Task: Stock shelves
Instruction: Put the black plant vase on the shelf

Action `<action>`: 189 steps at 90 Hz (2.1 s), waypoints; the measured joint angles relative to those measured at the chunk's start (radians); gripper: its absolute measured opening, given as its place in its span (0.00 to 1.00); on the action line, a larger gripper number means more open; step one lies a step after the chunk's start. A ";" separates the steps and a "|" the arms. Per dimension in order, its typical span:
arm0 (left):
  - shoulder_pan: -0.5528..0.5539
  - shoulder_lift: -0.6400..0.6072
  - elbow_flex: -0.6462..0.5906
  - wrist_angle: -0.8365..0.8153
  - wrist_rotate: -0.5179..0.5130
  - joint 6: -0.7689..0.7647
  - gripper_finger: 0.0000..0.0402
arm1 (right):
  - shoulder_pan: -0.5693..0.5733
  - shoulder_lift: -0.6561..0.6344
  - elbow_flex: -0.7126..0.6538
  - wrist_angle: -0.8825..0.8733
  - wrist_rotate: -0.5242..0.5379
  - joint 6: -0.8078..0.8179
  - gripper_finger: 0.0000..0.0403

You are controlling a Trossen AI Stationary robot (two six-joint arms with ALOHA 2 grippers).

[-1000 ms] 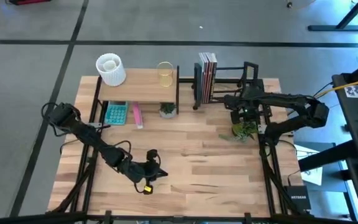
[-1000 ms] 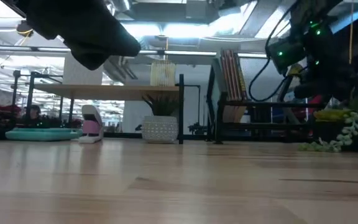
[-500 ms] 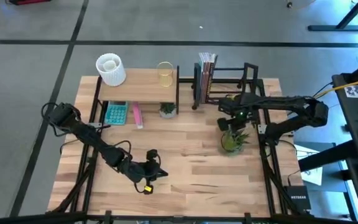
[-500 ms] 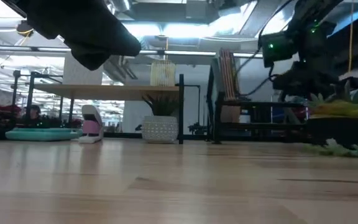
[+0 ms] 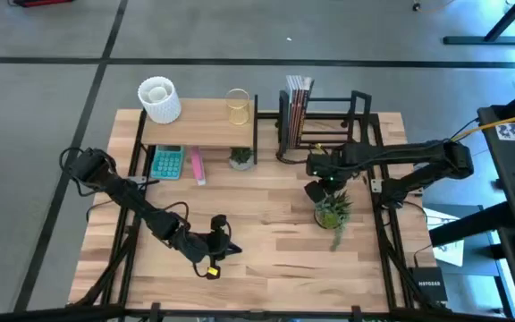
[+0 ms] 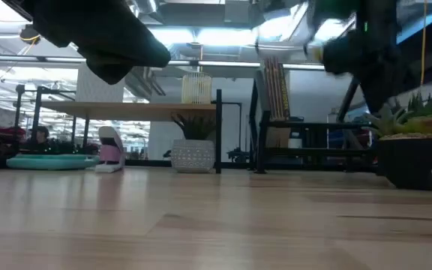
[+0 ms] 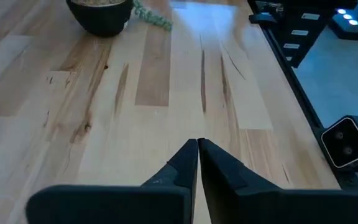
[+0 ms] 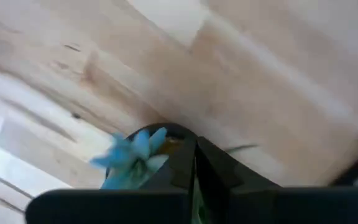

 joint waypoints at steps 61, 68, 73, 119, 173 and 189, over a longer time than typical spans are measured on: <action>0.195 0.298 0.295 0.180 0.260 0.437 0.01 | 0.830 0.105 0.041 0.000 0.022 0.625 0.24; 0.227 0.351 0.375 0.088 0.279 0.476 0.04 | 0.847 0.123 -0.022 0.052 0.002 0.630 0.36; 0.254 0.379 0.422 0.036 0.283 0.501 0.08 | 0.853 0.131 -0.064 0.073 -0.004 0.629 0.46; 0.550 0.467 0.495 0.011 0.547 0.656 0.62 | 0.703 0.133 -0.321 0.174 0.051 0.366 0.75; 0.575 0.707 0.742 -0.025 0.638 0.667 0.73 | 0.550 0.132 -0.391 0.426 0.200 0.021 0.75; 0.560 0.718 0.741 -0.057 0.642 0.623 0.73 | 0.523 0.138 -0.392 0.547 0.246 -0.030 0.75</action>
